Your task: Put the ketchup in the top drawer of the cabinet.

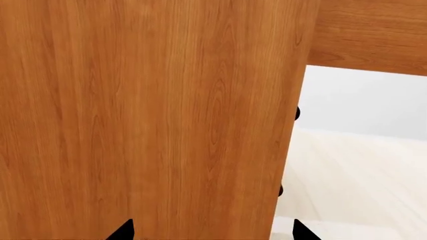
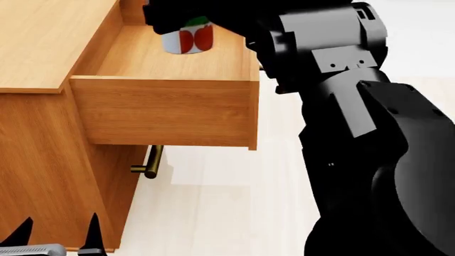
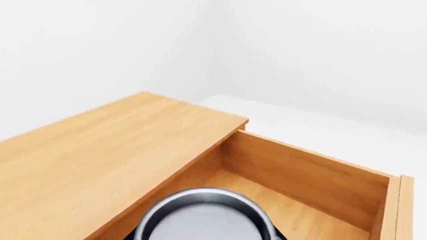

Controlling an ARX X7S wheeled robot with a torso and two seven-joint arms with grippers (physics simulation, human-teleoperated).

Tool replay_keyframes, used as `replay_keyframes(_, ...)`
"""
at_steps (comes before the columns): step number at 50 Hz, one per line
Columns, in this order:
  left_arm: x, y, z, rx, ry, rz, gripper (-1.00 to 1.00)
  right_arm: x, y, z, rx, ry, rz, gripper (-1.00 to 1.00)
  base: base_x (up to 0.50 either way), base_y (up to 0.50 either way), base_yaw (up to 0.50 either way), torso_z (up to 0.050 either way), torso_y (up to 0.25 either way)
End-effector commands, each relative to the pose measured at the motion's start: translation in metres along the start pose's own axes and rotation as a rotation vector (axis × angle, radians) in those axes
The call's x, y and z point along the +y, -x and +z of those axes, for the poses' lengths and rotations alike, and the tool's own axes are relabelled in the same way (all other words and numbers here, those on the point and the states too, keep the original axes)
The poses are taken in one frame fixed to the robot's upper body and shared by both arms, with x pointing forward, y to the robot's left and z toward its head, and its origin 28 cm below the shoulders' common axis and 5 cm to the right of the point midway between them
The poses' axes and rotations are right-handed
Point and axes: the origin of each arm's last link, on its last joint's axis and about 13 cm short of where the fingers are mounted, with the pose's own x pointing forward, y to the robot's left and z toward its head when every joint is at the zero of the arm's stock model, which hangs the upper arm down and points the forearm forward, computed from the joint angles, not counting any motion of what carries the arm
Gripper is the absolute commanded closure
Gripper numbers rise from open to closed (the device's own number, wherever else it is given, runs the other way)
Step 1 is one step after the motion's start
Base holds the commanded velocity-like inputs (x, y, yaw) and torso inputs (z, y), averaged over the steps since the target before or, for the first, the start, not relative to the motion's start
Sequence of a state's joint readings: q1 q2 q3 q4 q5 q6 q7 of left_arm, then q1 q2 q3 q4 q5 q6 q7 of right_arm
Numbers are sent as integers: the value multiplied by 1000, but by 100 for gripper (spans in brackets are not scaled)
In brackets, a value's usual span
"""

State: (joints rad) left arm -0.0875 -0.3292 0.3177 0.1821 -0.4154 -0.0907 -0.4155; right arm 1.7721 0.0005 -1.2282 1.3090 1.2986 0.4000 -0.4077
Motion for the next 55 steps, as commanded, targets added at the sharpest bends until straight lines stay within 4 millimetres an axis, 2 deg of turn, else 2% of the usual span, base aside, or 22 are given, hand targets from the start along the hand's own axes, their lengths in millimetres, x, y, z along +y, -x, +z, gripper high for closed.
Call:
replay_keyframes(1, 0, 0, -1, 3, 1, 1, -100, -6, -1, -13, 5, 0, 3, 100, 0, 0, 0, 0, 0)
replay_keyframes(27, 2, -1, -2, 5, 3, 4, -100, -7, -3, -31, 78, -6, -1, 100, 0, 0, 0, 1, 0)
replay_keyframes(55, 2, -1, -4, 10, 9, 5, -100, 1, -8, -29, 60, -5, 3, 100, 0, 0, 0, 0, 0)
